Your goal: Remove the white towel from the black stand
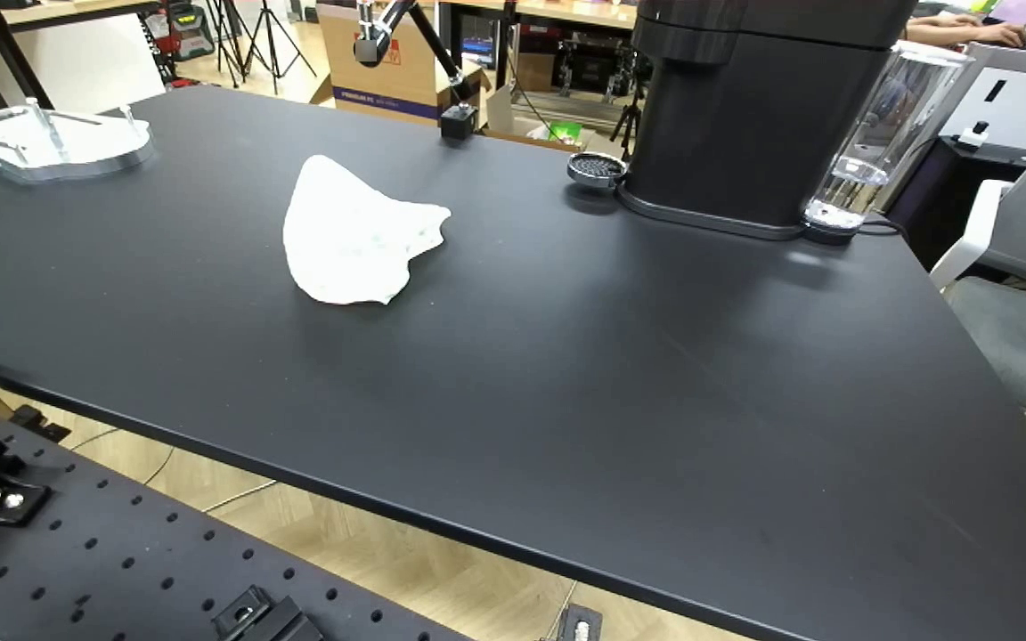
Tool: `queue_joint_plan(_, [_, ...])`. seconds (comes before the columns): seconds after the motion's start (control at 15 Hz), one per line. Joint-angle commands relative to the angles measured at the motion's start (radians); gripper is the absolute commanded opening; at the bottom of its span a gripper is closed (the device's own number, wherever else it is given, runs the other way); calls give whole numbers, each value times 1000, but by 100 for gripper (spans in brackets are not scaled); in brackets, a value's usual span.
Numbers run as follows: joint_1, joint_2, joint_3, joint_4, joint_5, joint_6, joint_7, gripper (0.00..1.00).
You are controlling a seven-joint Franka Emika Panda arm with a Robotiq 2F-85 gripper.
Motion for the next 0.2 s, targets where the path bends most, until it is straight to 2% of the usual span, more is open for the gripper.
queue_joint_plan(0.0, [-1,3,0,1,1,-2,-1,100])
queue_joint_plan(0.13, [-1,7,0,1,0,1,-1,100])
